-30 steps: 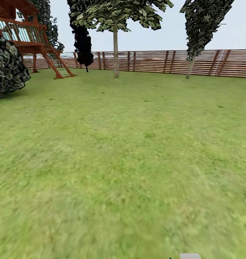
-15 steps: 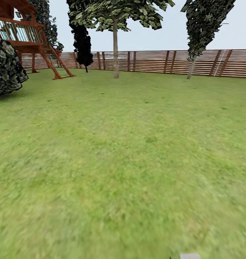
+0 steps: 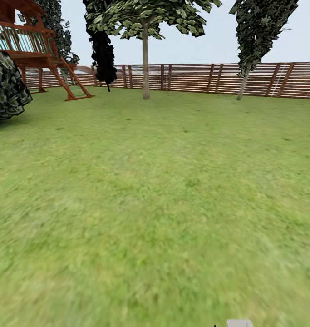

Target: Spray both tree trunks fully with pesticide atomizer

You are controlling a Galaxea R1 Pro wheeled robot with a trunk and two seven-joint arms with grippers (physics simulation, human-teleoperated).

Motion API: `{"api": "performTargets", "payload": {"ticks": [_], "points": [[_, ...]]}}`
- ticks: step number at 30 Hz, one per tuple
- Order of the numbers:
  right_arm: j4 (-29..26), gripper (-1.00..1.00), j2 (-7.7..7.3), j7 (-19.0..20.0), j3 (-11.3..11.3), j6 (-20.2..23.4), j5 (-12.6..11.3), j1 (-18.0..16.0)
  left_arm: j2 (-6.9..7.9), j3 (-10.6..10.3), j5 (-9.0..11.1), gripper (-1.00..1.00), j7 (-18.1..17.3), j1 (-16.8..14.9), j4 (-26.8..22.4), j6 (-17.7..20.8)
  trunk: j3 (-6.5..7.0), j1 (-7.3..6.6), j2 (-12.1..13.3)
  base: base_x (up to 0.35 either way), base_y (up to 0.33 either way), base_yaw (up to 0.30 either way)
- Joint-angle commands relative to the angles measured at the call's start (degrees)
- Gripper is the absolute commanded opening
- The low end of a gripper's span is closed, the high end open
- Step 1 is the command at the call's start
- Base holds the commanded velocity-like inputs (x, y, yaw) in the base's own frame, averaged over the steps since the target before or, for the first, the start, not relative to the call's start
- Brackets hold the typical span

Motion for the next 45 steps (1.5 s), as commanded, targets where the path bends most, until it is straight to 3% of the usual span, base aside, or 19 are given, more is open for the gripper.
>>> {"api": "performTargets", "payload": {"ticks": [1, 45], "points": [[0.1, 1.00, 0.00, -0.2, -0.4, -0.2, 0.6, 0.0, 0.00, 0.1, -0.4, -1.00, 0.3, 0.0, 0.1, -0.2, -0.05, 0.03, 0.0, 0.338, 0.000, 0.000], [0.1, 1.00, 0.00, -0.2, -0.4, -0.2, 0.6, 0.0, 0.00, 0.1, -0.4, -1.00, 0.3, 0.0, 0.0, -0.2, -0.05, 0.03, 0.0, 0.338, 0.000, 0.000]]}}
